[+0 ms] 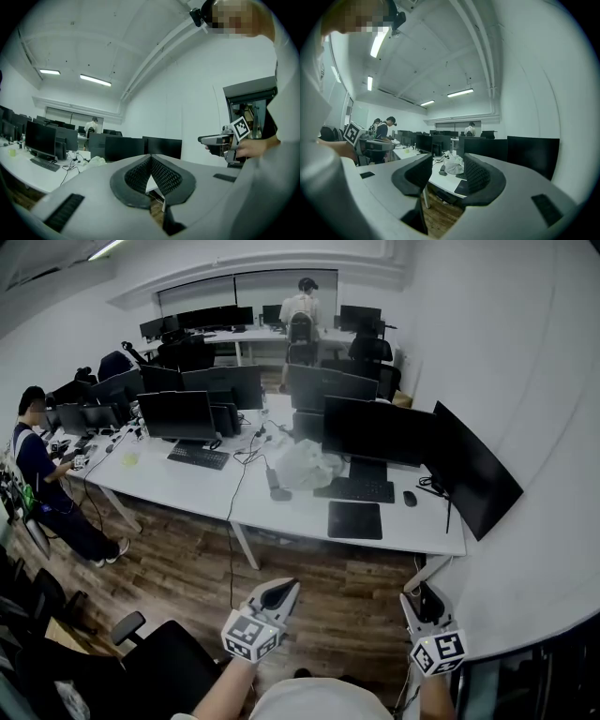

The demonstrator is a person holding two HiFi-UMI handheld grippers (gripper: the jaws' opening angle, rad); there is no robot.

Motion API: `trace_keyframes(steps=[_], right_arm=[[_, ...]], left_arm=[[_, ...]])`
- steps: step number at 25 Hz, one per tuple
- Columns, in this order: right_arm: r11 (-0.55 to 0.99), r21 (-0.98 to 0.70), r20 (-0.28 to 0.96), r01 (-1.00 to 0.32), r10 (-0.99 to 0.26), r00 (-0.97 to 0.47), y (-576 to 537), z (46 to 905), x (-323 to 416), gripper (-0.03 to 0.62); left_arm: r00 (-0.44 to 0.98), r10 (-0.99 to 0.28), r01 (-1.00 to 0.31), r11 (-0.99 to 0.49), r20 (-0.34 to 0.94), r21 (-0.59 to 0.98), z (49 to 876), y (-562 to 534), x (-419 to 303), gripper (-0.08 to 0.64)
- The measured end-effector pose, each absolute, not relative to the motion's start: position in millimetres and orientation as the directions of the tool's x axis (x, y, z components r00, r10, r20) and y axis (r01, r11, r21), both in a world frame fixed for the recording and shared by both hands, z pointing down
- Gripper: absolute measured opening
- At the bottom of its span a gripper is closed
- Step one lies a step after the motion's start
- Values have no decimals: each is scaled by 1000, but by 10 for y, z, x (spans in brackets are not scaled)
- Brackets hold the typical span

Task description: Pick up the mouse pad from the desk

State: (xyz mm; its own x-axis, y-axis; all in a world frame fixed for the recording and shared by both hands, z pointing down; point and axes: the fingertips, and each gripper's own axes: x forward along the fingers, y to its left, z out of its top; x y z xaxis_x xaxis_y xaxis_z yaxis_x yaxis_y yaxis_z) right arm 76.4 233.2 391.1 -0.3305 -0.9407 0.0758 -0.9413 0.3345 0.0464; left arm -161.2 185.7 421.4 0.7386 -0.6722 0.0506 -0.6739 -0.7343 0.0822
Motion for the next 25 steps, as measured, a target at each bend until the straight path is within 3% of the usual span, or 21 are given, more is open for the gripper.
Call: trace_keyframes(steps=[13,25], right_arm=[[290,47,109,-956,-953,-283,2383,3996,812,227],[310,32,117,-950,-945,-305,1753,4057,1184,244]], left_arm=[[763,-644,-646,-757,57,99,4302,1817,-1584,17],[766,-640,-643,-758,61,106,4338,1227,-1152,17]])
